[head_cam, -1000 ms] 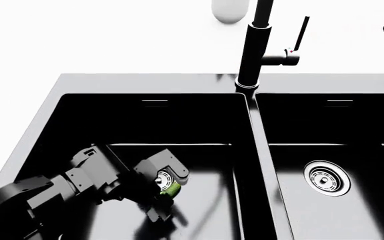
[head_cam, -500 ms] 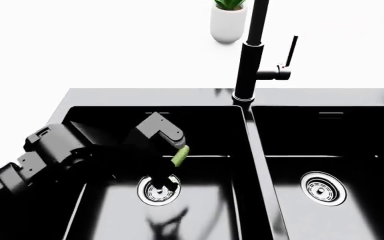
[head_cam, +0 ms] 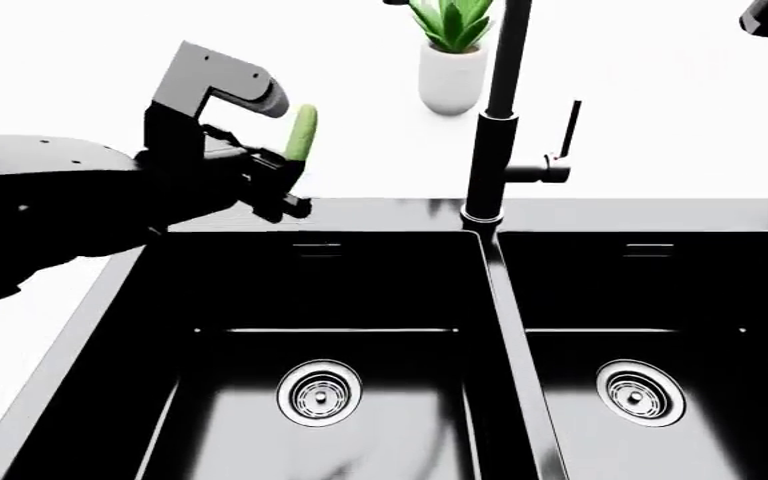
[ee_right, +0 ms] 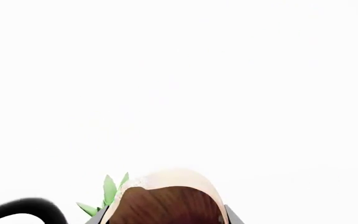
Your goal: Pick up the fruits and vegetables and place them in the sink. Turn on the sink faucet to wash them. Then turn the sink off and put them in the tray.
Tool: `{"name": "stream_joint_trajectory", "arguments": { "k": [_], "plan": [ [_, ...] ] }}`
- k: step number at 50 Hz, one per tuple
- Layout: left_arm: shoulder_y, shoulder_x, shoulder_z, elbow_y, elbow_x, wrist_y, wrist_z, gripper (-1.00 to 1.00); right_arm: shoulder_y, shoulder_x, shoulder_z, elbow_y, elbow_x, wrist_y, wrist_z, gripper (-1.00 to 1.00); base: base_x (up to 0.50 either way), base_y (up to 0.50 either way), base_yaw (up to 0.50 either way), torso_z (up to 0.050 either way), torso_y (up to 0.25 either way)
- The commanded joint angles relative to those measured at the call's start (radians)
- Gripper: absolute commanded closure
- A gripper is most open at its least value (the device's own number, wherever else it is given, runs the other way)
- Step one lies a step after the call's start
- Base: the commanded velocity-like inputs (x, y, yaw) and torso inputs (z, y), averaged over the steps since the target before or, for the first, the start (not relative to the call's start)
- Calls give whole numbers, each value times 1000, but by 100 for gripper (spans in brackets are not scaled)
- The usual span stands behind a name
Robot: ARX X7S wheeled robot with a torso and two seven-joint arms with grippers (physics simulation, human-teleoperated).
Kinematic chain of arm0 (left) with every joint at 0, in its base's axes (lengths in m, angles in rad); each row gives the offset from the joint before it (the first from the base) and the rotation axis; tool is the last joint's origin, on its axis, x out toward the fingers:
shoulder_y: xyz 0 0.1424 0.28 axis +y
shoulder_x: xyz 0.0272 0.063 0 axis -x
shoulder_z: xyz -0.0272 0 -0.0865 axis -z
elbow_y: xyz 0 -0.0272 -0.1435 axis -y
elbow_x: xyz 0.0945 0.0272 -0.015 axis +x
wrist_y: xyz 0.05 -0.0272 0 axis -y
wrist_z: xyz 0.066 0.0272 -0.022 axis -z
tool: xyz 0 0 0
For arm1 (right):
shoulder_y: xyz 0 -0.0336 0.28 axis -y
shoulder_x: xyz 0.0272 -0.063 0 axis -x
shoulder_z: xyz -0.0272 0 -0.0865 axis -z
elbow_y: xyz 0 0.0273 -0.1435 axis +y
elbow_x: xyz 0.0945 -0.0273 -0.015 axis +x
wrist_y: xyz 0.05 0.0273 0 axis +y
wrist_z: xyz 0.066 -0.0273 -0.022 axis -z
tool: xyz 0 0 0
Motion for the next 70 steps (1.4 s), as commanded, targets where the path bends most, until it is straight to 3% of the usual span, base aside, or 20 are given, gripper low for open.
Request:
{"name": "stream_joint_trajectory", "arguments": {
  "k": [1, 9, 25, 31, 44, 54, 63, 70],
  "plan": [
    [-42, -87, -127, 69, -34, 62, -139, 100, -1, -4, -3, -35, -19, 19, 33, 100, -500, 0, 0, 0, 0],
    [-38, -158, -171, 177, -61, 69, -212, 100, 43, 31, -20, -104, -5, 97, 117, 100, -500, -3, 0, 0, 0],
    [9, -171, -216, 295, -63, 145, -289, 100, -49, 149, 78, -302, 117, 116, 292, 100, -461, -295, 0, 0, 0],
    [92, -234, -244, 492, -31, 211, -413, 100, 7, 202, 88, -478, 195, 180, 451, 100, -432, -335, 0, 0, 0],
    [296, -384, -319, 807, -68, 311, -782, 100, -271, 228, 117, -729, 84, 129, 713, 100, -407, -348, 0, 0, 0],
    [379, -384, -325, 869, -59, 364, -865, 100, -292, 152, 21, -742, -67, 175, 688, 100, -93, -479, 0, 0, 0],
    [424, -291, -272, 868, -19, 390, -796, 100, -339, 59, -38, -716, -110, 126, 609, 100, -47, -500, 0, 0, 0],
    [417, -280, -269, 886, -26, 388, -797, 100, -346, 64, -43, -739, -107, 121, 599, 100, -46, -500, 0, 0, 0]
  ]
}}
